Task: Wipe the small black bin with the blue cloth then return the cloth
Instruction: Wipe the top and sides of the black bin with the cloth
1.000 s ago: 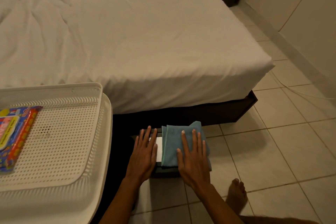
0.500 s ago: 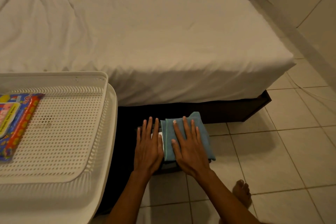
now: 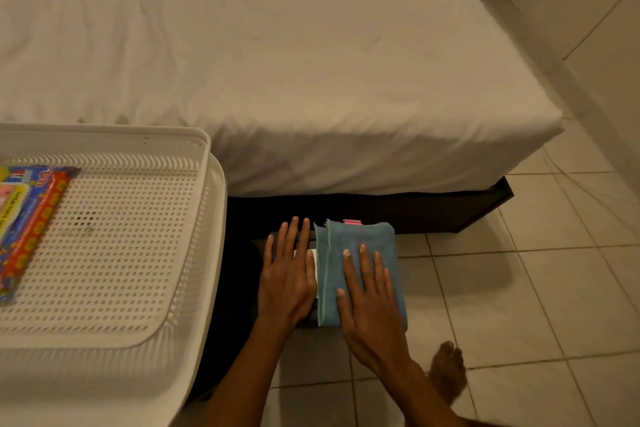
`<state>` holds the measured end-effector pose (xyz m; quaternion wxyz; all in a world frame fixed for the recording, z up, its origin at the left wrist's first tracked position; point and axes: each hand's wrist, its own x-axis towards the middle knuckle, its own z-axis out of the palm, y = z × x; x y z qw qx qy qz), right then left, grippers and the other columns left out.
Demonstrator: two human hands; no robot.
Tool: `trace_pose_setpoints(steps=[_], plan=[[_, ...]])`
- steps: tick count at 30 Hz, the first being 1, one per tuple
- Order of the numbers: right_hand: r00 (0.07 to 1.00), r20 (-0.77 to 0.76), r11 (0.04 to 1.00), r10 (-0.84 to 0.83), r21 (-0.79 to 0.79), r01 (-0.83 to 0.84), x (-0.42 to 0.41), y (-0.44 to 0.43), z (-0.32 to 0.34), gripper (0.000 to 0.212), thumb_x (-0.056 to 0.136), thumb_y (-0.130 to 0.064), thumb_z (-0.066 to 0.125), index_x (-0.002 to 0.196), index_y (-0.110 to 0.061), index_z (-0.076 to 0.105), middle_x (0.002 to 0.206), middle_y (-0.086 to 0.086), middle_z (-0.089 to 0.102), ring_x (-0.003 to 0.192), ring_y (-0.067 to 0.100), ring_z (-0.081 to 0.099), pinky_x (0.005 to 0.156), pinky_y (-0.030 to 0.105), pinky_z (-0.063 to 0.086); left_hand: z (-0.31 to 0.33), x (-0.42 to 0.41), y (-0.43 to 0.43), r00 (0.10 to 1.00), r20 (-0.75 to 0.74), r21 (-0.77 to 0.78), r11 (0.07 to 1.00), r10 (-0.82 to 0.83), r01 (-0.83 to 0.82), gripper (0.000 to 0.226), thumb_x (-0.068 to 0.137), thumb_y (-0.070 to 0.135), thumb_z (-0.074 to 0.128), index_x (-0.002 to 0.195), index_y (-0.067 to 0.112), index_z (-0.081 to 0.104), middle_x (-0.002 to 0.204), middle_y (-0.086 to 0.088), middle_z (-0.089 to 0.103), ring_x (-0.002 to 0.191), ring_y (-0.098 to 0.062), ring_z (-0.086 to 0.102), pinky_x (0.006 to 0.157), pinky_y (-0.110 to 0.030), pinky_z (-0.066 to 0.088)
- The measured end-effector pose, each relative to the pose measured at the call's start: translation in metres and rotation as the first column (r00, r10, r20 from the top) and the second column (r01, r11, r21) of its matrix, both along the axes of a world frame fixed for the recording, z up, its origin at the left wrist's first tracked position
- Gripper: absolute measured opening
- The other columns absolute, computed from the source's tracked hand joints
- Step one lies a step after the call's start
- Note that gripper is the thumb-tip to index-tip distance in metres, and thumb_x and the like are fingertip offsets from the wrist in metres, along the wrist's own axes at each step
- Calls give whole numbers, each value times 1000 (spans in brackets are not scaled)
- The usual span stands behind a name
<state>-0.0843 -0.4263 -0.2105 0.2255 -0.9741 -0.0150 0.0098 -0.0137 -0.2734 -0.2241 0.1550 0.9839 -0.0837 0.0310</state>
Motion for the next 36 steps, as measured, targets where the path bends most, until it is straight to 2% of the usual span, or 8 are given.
trace_pose_setpoints(steps=[5, 8, 14, 18, 25, 30, 36], plan=[[995, 5, 993, -95, -68, 96, 45, 0, -4, 66, 101, -48, 24, 153, -24, -7, 162, 8, -11, 147, 24, -14, 120, 46, -3, -2, 1, 6, 998, -19, -9, 998, -57, 57, 57, 101, 34, 23, 155, 20, 13, 163, -3, 16, 151, -18, 6, 121, -42, 9], [994, -18, 992, -107, -69, 106, 63, -9, -2, 65, 101, -50, 22, 153, -26, -8, 162, 8, -7, 148, 22, -12, 120, 47, 2, 1, 0, 5, 999, -22, -8, 999, -46, 46, 57, 102, 34, 24, 155, 21, 9, 163, -3, 12, 151, -17, 3, 121, -41, 8], [998, -58, 999, -20, -33, 18, 6, -19, 4, 59, 101, -45, 15, 153, -27, -5, 162, 3, -14, 147, 18, -15, 120, 48, 0, 5, 0, 1, 1000, -17, -28, 1000, -7, 6, 56, 102, 31, 25, 155, 20, 12, 163, -4, 16, 151, -17, 7, 122, -42, 12], [994, -83, 997, -69, -46, 66, -13, -3, 1, 60, 99, -48, 13, 153, -29, -4, 162, 2, -12, 147, 20, -14, 119, 52, 3, 2, 0, 2, 1000, -22, -13, 1000, -21, 21, 57, 102, 31, 26, 155, 19, 12, 163, -5, 14, 151, -19, 7, 121, -43, 11], [992, -95, 990, -88, -119, 77, 41, -5, 6, 65, 95, -62, 14, 150, -39, -12, 160, 8, -22, 144, 31, -23, 116, 50, -10, 3, 1, 6, 997, -42, 10, 998, -62, 63, 57, 102, 35, 21, 156, 19, 6, 164, -3, 7, 151, -18, 1, 121, -42, 6], [995, -101, 996, -28, -93, 19, 20, -7, 9, 57, 97, -54, 13, 150, -44, -6, 159, 4, -23, 141, 33, -30, 113, 51, -14, 3, 0, 4, 998, -42, -16, 999, -44, 44, 58, 102, 34, 23, 156, 18, 5, 164, -3, 7, 151, -17, 1, 121, -40, 5], [991, -84, 981, 108, -151, -119, 51, -2, 9, 56, 98, -52, 15, 150, -44, -2, 161, 1, -16, 144, 33, -24, 116, 57, -7, 0, 4, 10, 996, -44, -12, 997, -82, 82, 59, 102, 36, 21, 155, 18, 6, 164, -3, 7, 151, -16, -1, 121, -37, 1]])
